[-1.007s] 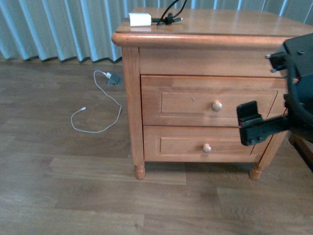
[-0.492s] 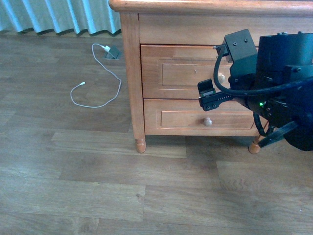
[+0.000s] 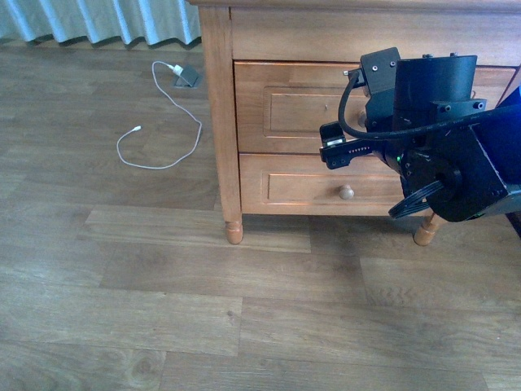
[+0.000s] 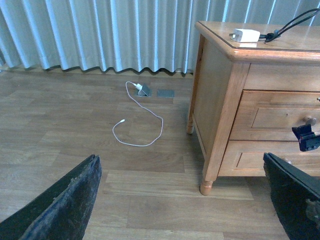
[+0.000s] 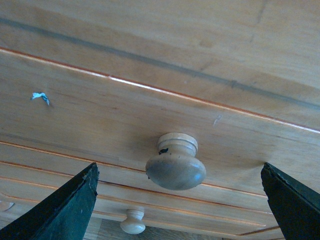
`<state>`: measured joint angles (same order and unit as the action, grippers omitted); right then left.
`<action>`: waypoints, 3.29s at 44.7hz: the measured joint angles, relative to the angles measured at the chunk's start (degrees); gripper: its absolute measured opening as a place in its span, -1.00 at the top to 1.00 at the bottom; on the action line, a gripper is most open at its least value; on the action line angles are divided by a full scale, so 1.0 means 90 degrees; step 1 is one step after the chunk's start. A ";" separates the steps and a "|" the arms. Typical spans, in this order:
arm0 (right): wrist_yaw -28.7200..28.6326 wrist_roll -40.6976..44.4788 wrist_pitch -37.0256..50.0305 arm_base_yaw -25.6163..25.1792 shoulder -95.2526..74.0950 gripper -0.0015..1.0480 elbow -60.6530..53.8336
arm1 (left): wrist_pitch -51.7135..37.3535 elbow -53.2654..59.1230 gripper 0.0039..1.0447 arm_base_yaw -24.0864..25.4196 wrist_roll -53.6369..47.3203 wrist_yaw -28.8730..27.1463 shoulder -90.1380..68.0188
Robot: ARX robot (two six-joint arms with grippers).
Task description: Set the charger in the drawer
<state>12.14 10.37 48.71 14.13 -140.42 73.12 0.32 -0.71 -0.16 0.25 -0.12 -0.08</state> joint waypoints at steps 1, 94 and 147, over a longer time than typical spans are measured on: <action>0.0005 -0.0029 0.0039 0.0000 -0.0007 -0.84 0.0000 | 0.0000 0.0000 -0.89 0.0000 0.0000 -0.0002 0.0000; -0.1853 -0.0695 0.0194 0.0112 0.3463 0.60 -0.5151 | 0.0000 0.0000 -0.89 0.0000 0.0002 -0.0002 0.0000; -0.2239 -0.1268 -0.3633 -0.2429 1.2956 -0.42 -0.7380 | 0.0000 0.0000 -0.89 0.0000 0.0000 -0.0002 0.0000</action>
<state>-8.01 -1.04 16.01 -7.73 -23.81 6.70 0.32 -0.71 -0.16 0.25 -0.14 -0.08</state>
